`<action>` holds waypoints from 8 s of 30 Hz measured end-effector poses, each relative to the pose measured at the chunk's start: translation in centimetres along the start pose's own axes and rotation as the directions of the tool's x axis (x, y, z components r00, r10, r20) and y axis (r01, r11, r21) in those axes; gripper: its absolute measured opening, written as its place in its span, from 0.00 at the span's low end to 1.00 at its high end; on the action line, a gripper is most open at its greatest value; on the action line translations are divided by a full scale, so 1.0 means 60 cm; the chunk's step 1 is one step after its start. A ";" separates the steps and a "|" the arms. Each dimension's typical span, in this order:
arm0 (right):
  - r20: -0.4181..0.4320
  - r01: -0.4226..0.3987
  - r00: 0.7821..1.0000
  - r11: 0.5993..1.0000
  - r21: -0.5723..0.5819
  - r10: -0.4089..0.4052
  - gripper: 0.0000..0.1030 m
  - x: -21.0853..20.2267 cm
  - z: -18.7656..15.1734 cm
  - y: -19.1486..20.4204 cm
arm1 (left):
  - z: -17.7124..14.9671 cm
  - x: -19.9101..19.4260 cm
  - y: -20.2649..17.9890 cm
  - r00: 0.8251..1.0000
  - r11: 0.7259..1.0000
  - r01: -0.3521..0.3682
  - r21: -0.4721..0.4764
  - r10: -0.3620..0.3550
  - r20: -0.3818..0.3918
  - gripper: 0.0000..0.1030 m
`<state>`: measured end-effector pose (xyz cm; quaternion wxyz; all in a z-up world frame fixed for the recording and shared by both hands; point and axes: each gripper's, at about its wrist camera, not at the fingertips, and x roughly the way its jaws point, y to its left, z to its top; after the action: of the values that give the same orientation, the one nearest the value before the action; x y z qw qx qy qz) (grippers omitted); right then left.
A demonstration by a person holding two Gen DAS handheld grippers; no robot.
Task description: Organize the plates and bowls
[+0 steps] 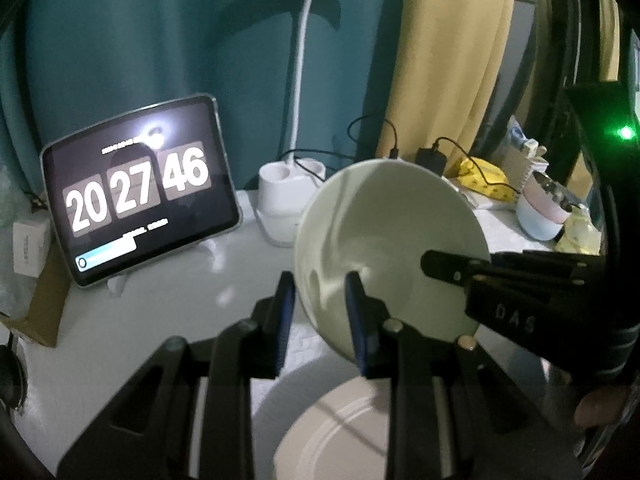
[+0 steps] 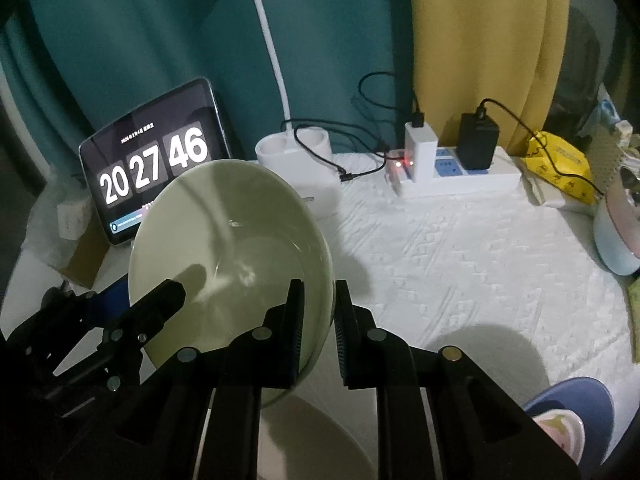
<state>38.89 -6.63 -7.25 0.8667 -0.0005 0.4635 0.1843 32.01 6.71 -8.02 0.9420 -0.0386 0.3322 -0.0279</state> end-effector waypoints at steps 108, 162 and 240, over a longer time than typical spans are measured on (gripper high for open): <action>-0.016 0.147 0.989 0.982 0.116 -0.146 0.17 -0.187 -0.217 -0.275 | -0.134 -0.033 -0.365 0.981 0.962 0.124 0.243 -0.081 -0.178 0.25; 0.047 0.076 0.995 0.979 0.191 -0.086 0.45 -0.200 -0.227 -0.377 | -0.127 -0.019 -0.290 0.983 0.985 0.099 0.144 -0.075 -0.167 0.33; 0.188 0.001 0.981 0.970 0.242 -0.048 0.09 -0.279 -0.207 -0.293 | -0.100 -0.104 -0.266 0.987 0.985 0.157 0.073 -0.158 0.016 0.09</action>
<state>26.12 -30.47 -3.89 0.9034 0.1165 0.3964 0.1151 22.93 -9.04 -7.34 0.9412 -0.0311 0.3165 -0.1137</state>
